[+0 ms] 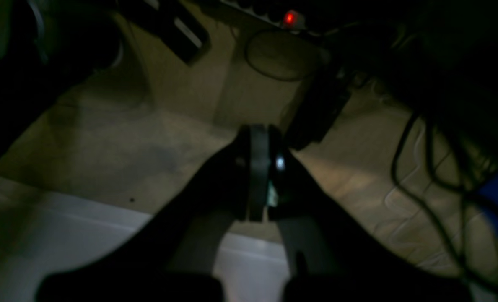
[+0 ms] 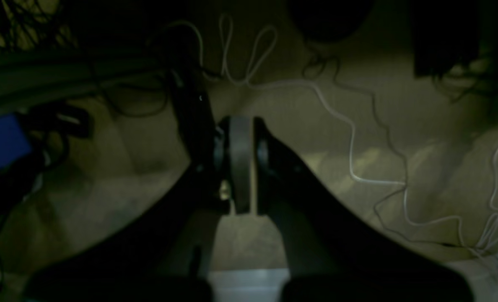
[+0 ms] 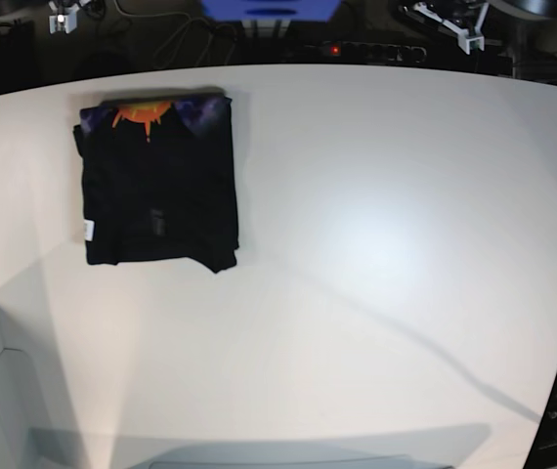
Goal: Fold the T-shirt properly
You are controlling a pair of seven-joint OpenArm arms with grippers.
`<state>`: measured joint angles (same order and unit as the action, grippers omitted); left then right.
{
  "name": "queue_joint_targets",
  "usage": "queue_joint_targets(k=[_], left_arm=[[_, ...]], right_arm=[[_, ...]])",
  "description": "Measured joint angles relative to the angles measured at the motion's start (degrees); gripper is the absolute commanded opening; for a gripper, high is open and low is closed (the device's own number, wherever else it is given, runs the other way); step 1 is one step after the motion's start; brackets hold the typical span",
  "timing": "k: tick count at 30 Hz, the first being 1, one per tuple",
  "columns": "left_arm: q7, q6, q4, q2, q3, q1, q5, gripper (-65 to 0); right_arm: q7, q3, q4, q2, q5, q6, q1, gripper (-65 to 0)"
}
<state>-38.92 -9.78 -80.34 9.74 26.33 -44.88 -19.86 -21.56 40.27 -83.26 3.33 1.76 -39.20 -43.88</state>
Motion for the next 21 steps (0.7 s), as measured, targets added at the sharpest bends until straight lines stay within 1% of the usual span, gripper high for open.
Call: queue_joint_targets(k=[2,4,5,6,8,9,10,12,13,14,15,18,20,21], left_arm=[[6.45,0.11,5.92,1.07,-4.61,1.11,2.86,-64.9],[10.38,0.37,14.36,2.03,-8.81,4.11,5.07,-64.9],[13.73,0.22,18.86,2.38,-10.60,5.90,5.92,-64.9],[14.82,0.04,22.73,2.54,-12.17,7.80,6.12,-64.9],[20.46,-0.42,31.71,3.32,-14.73,11.85,5.77,-64.9],[23.67,-0.42,36.13,3.93,-16.11,13.79,5.95,-64.9],[26.08,-0.15,40.04,4.50,-17.38,15.47,6.32,-64.9],[31.39,0.42,48.24,5.81,-20.96,19.32,6.40,-64.9],[33.48,0.22,52.28,6.08,-23.26,21.29,6.58,-64.9],[33.59,0.61,55.08,6.08,-25.33,23.17,6.38,-64.9],[33.90,0.81,57.70,5.84,-27.23,24.83,6.29,-64.9],[34.86,0.13,61.44,4.57,-30.80,28.76,6.10,-64.9],[35.43,0.37,61.44,3.89,-30.91,30.60,5.64,-64.9],[35.39,0.68,61.48,3.58,-30.93,31.19,5.88,-64.9]], right_arm=[[2.62,0.00,4.11,0.02,-1.62,0.04,1.38,-65.0],[6.08,-0.22,9.46,-0.07,-2.97,0.04,3.26,-65.0],[8.44,-0.83,12.24,-0.20,-2.93,0.07,4.20,-65.0],[10.43,-1.66,14.75,-0.20,-3.39,0.04,4.94,-65.0],[15.02,-3.21,20.85,-0.70,-3.26,0.00,7.23,-65.0],[17.92,-4.15,24.68,-1.64,-3.02,0.00,8.46,-65.0],[19.71,-5.07,28.28,-2.75,-3.67,0.04,9.64,-65.0],[23.78,-6.75,36.15,-5.51,-6.25,0.07,12.61,-65.0],[26.23,-7.69,40.52,-6.51,-7.26,0.76,14.14,-65.0],[27.58,-8.35,44.24,-7.37,-9.03,3.98,15.58,-65.0],[28.94,-9.09,48.00,-7.58,-9.79,8.24,17.40,-65.0],[34.16,-11.78,56.22,-8.04,-12.72,15.82,21.14,-65.0],[35.15,-13.92,59.91,-8.20,-15.17,21.99,23.19,-65.0],[35.28,-15.19,61.46,-8.33,-16.90,24.52,24.04,-65.0]])
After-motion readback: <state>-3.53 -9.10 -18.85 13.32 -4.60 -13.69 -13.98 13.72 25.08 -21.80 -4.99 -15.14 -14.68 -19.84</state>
